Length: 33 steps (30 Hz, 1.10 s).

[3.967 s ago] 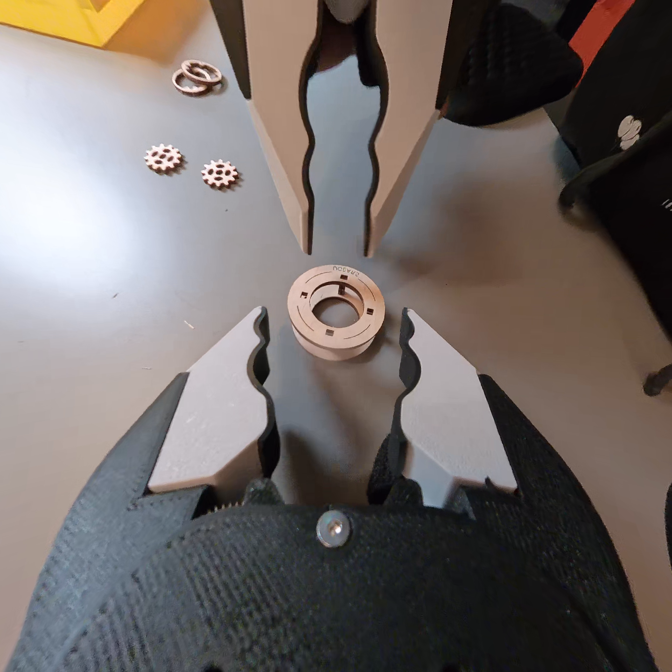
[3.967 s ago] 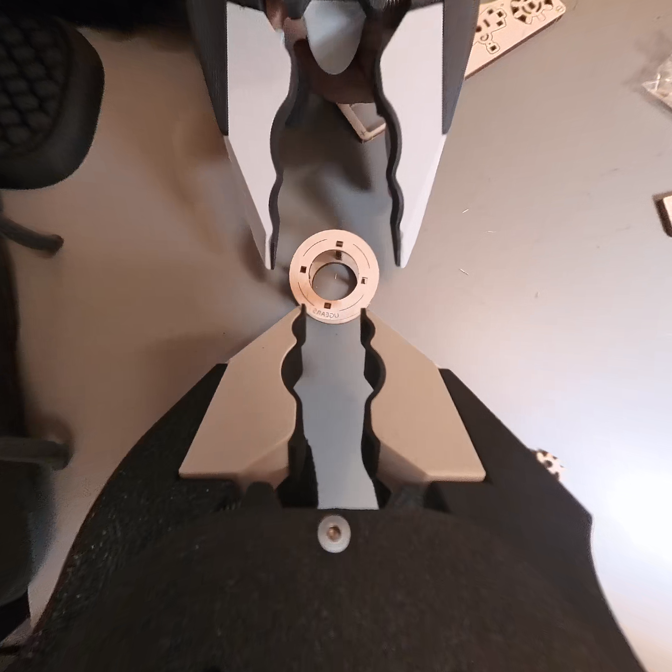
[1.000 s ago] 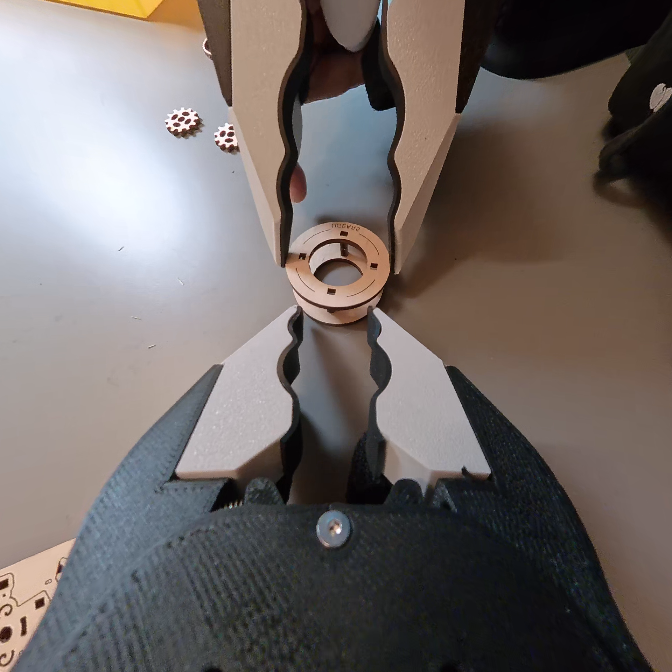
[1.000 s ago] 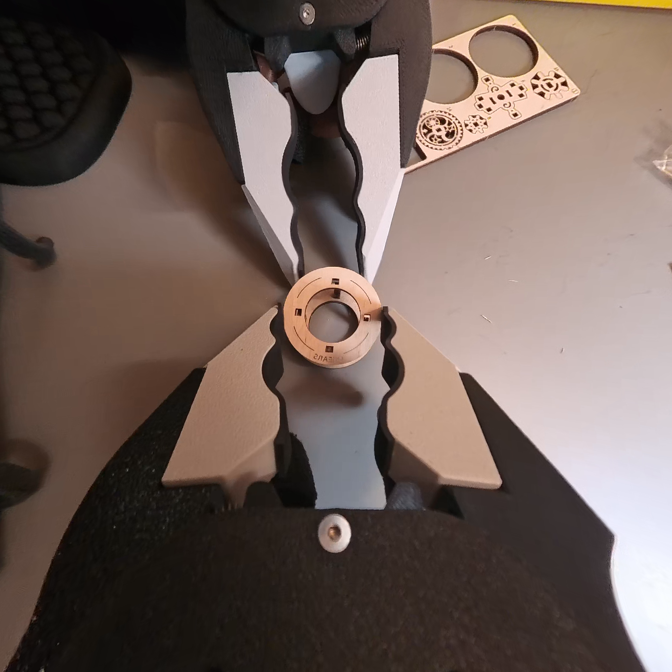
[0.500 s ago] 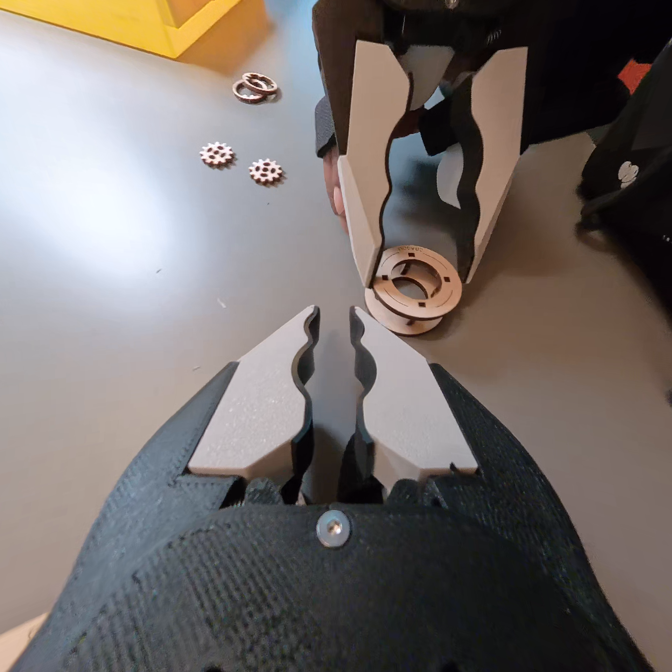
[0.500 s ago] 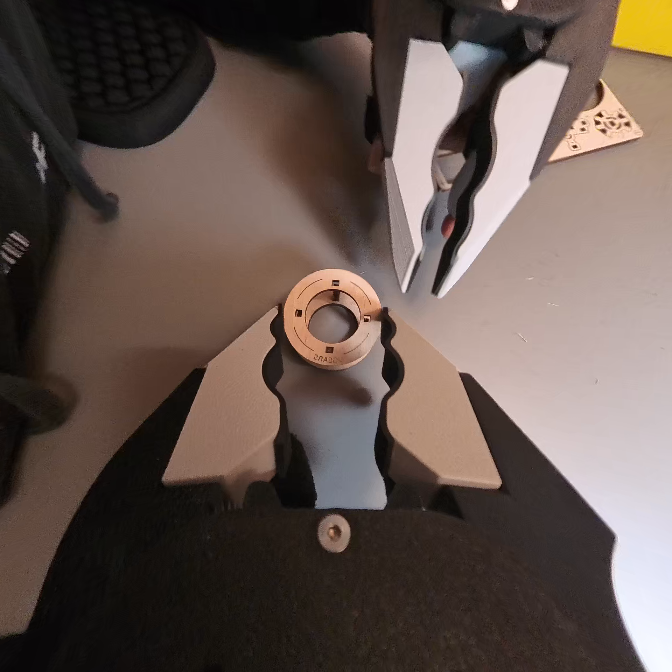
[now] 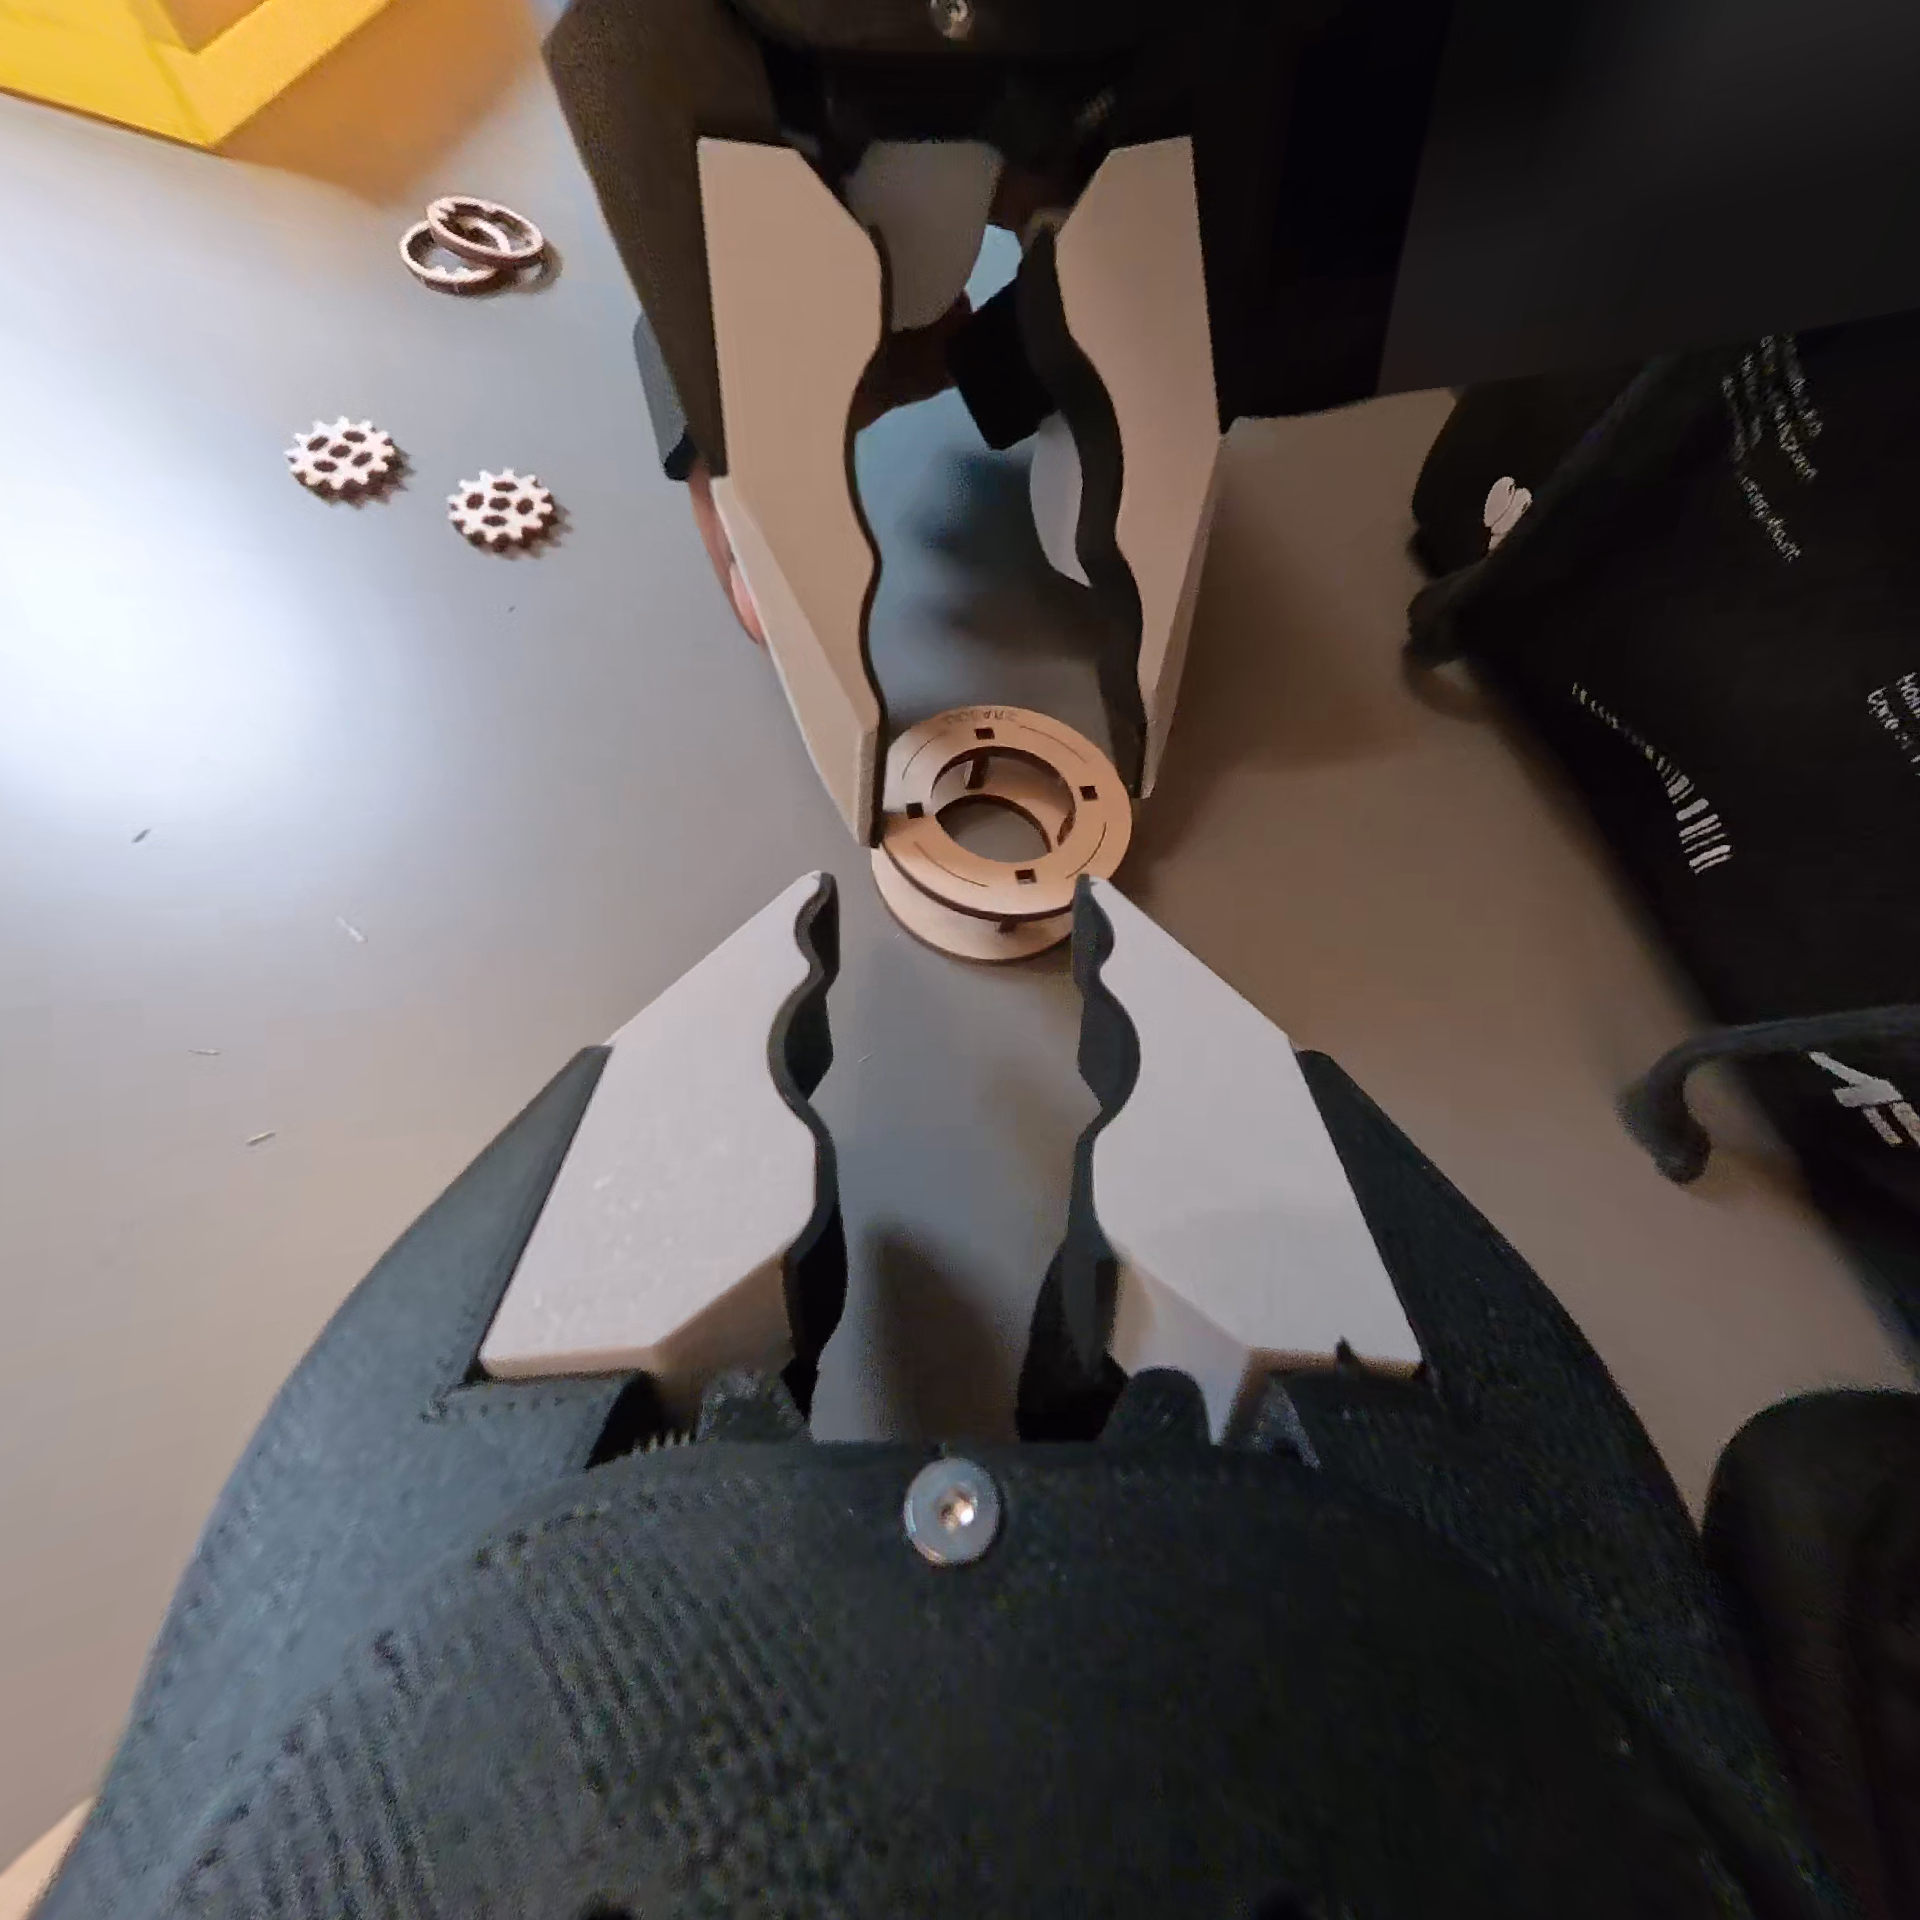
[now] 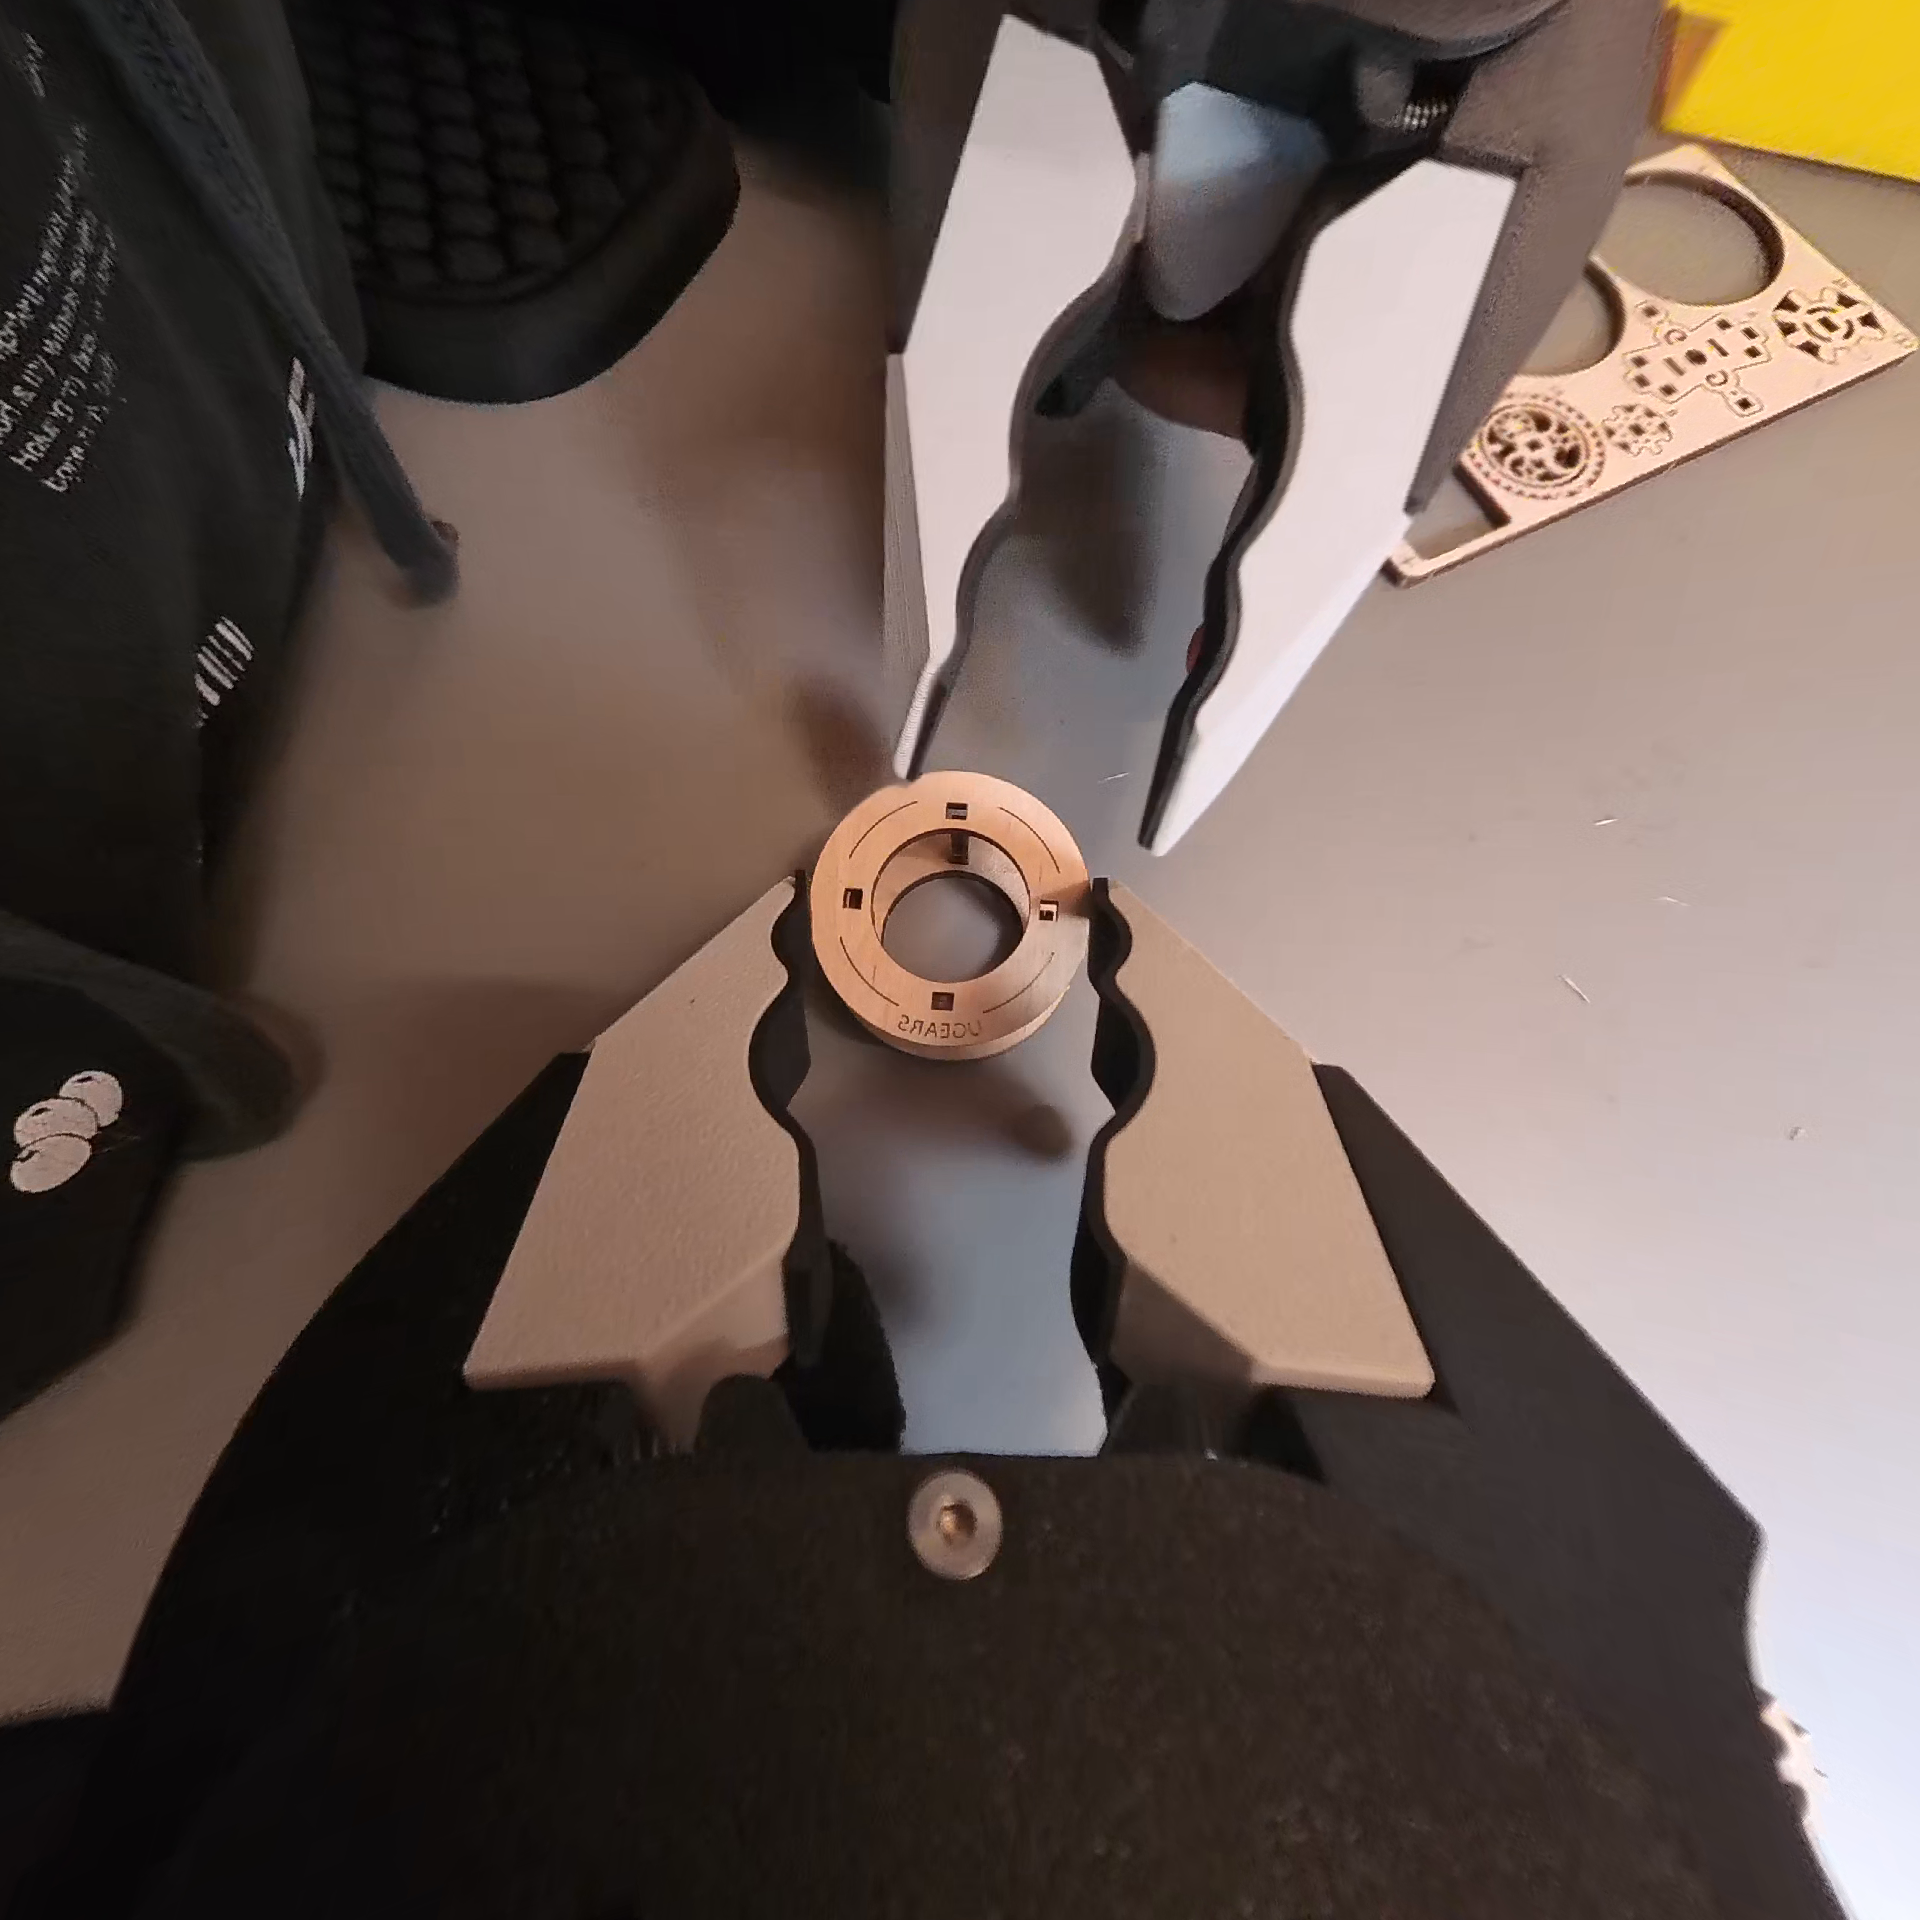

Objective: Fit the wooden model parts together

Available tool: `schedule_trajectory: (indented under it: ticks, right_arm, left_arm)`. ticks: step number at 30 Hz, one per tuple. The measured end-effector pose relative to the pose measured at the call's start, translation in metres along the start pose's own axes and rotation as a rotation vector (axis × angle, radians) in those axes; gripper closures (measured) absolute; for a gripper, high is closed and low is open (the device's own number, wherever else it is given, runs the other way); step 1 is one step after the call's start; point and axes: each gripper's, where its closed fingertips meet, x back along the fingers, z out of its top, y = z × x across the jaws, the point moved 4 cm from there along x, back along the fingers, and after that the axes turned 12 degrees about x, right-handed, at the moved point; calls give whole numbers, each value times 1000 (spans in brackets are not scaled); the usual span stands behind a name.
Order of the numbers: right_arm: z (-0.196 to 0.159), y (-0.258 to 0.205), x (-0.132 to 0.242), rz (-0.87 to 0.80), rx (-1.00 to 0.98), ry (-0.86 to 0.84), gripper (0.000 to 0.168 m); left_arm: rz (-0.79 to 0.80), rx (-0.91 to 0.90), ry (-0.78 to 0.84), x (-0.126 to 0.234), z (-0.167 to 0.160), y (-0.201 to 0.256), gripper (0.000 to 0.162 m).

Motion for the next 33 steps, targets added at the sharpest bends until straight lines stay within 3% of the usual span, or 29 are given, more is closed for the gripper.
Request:
schedule_trajectory:
  ticks: [8,14,17,28,33]
  right_arm:
    - [-4,-2,5,-39,-50,5,117]
    - [-7,-2,9,-114,-116,2,117]
    - [-7,-5,9,-131,-126,10,117]
    - [-7,-8,10,-71,-52,0,117]
    - [-5,-6,9,-91,-69,-60,117]
  left_arm:
    - [46,-7,17,0,-1,10,115]
    - [151,-78,-64,-27,-11,12,96]
    - [206,-63,-45,-30,-5,4,100]
    - [153,-122,-56,-33,-6,12,115]
    - [153,-105,-56,-32,-6,10,114]
